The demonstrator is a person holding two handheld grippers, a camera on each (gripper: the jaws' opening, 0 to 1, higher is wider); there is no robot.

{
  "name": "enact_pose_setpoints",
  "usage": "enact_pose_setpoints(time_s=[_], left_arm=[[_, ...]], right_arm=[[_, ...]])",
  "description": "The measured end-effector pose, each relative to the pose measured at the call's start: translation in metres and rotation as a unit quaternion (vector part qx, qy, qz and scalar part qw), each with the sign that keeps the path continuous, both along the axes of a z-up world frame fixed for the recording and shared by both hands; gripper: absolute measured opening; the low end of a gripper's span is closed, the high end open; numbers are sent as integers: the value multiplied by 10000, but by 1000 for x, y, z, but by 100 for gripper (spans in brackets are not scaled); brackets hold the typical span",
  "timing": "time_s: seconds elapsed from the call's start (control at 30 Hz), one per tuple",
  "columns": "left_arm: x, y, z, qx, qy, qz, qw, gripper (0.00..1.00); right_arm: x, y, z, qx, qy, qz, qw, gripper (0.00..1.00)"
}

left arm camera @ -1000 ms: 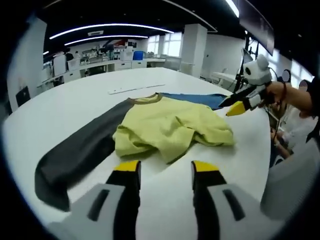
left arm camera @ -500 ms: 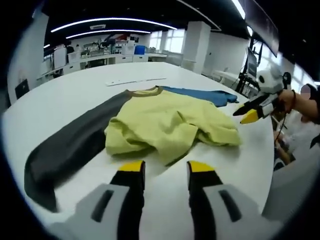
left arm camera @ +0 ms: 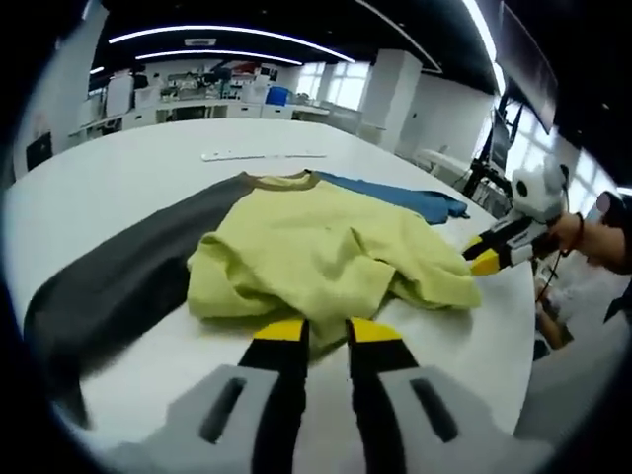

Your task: Fold the garment on the visible template until the final outline fits inside the template.

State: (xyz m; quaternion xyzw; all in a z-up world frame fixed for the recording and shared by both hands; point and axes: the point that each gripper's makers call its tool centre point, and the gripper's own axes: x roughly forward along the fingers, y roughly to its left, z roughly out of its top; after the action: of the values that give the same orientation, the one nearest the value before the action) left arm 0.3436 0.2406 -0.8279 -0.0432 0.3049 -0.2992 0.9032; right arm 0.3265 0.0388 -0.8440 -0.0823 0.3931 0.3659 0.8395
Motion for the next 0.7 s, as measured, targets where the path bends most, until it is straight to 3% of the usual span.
enact_pose_setpoints(time_s=[0.33,0.7], left_arm=[[-3,0,-6,-72,166,50,9998,3],[-12,10,-2,-51,248,223,9994,0]], right_arm=[[-2,7,-4,-12,54,115,9999,0],[-4,1,-3,54,88,72,9999,0]])
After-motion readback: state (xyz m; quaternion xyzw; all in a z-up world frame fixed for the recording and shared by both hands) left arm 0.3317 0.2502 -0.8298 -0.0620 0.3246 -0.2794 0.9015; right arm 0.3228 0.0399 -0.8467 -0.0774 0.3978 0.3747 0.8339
